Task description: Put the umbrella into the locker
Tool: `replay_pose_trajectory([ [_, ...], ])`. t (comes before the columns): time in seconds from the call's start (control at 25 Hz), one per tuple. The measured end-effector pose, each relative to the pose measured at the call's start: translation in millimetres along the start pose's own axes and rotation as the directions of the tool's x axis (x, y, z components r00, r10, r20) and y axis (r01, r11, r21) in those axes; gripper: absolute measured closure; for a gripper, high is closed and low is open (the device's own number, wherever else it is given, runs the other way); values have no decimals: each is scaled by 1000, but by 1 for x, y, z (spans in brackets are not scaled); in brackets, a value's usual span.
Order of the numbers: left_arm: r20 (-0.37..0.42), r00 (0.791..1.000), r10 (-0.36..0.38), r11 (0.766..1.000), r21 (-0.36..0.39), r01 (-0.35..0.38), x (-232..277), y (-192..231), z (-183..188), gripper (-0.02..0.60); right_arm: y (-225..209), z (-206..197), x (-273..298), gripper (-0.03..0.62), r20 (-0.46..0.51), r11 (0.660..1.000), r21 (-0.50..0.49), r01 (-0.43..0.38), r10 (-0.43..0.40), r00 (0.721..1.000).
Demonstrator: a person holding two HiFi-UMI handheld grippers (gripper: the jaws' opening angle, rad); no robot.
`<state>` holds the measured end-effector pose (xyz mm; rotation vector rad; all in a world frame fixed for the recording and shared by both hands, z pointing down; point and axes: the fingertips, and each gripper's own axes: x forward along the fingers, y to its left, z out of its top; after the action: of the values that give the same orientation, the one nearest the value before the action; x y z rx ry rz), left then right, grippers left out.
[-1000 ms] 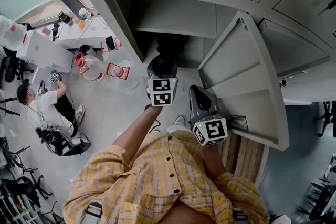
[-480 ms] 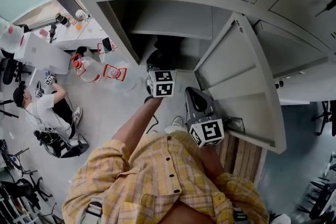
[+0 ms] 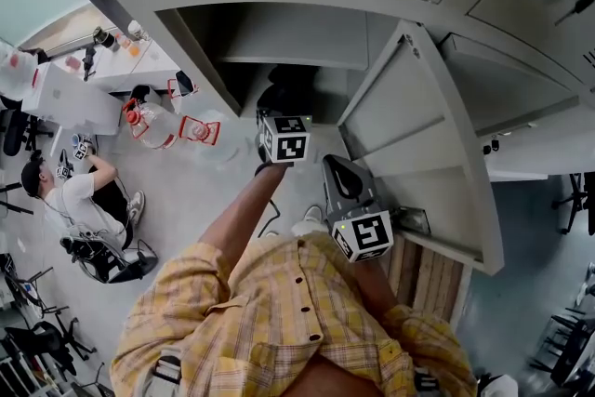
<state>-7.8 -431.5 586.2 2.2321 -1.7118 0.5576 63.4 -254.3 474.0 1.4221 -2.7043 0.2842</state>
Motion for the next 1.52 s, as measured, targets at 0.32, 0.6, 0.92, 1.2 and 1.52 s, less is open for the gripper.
replay_pose_trajectory([
  [0.32,-2,998,-55,998,-33,55,-3,-4,0,229,0,1,0,595,2,1000,2,-6,6,1000],
  [0.6,23,997,-77,997,-30,78,-22,-4,6,222,1,4,-5,595,11,1000,2,11,-11,1000],
  [0.92,40,995,-91,995,-33,93,-60,-5,8,222,15,8,-19,595,30,1000,-5,31,-31,999],
  [1.2,78,992,-104,992,-64,109,-106,-6,7,249,32,9,-33,595,39,999,-11,45,-45,998],
  [1.52,115,987,-113,991,-52,119,-157,-10,1,346,48,10,-42,595,46,999,-18,45,-45,998],
])
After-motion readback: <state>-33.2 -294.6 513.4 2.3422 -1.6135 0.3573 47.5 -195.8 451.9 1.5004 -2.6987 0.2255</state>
